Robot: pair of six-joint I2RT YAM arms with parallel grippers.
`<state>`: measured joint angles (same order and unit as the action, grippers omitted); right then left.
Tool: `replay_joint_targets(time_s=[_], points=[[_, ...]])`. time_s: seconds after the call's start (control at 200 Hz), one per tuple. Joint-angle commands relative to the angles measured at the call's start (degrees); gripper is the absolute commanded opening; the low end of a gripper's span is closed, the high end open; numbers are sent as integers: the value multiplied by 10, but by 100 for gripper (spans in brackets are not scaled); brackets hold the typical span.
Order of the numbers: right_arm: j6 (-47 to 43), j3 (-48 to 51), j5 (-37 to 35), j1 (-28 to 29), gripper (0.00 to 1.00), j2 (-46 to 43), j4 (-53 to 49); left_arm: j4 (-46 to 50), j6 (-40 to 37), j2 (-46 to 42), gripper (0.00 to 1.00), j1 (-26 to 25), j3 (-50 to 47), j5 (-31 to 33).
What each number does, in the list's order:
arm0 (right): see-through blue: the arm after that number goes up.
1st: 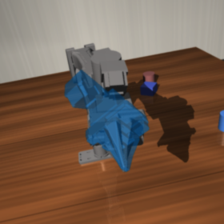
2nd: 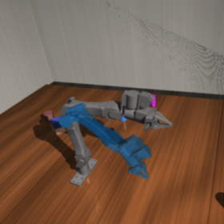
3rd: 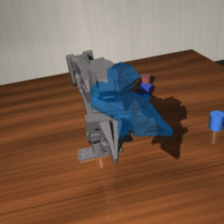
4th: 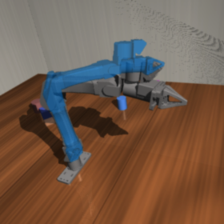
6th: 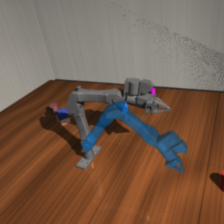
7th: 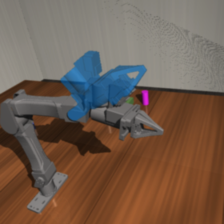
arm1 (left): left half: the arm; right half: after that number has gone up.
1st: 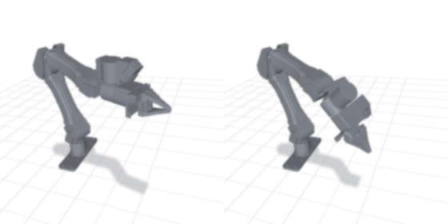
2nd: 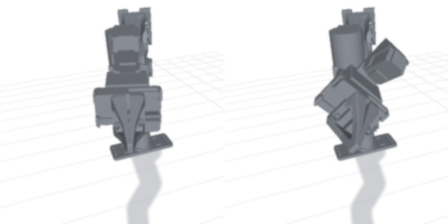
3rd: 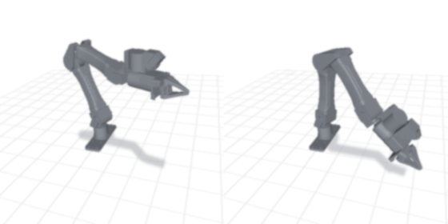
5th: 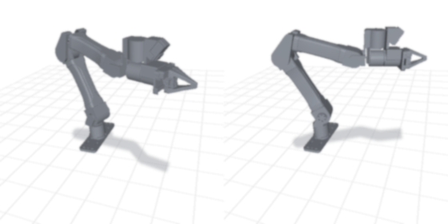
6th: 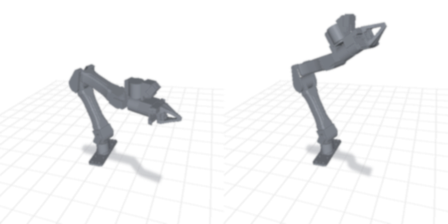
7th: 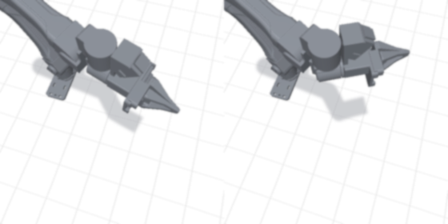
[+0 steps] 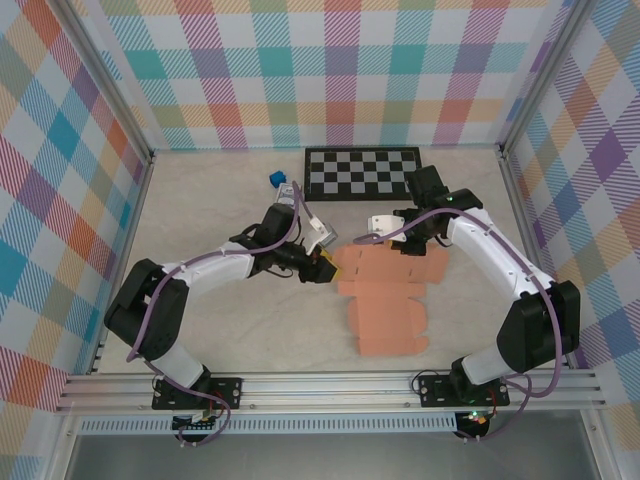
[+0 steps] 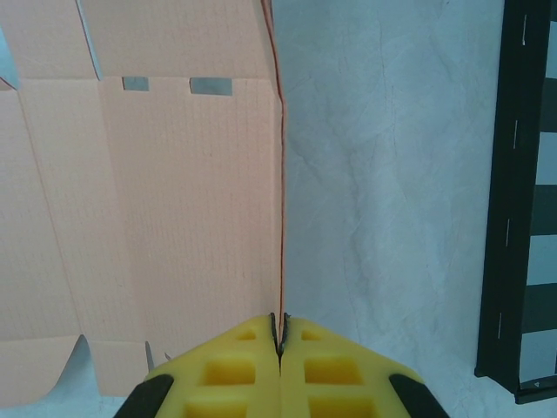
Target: Fold the paper box
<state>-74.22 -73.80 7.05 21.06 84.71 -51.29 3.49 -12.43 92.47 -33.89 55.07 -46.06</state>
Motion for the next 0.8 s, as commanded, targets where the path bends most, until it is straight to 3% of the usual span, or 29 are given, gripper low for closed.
replay_joint_targets(time_s=[0.0,0.165,0.245,0.3,0.41,0.465,0.64,0.795], points=[[-7,-6,19,0,0,3,-9,18,-23,9,12,-1,26,-23],[3,-1,16,-1,5,-2,7,-40,38,4,6,-1,19,-15],[56,7,6,-1,20,-8,52,-70,96,-1,6,-1,16,9],[104,-11,38,-9,32,-5,37,-89,147,0,6,-1,13,32],[219,-9,31,-11,48,-12,75,-143,236,3,2,-1,-4,66],[271,25,0,-11,52,-35,134,-159,263,4,2,-1,-8,85],[350,137,-51,-15,68,-145,289,-143,273,15,2,-1,0,117],[319,163,-8,-20,74,-211,285,-111,286,33,2,-1,16,142]])
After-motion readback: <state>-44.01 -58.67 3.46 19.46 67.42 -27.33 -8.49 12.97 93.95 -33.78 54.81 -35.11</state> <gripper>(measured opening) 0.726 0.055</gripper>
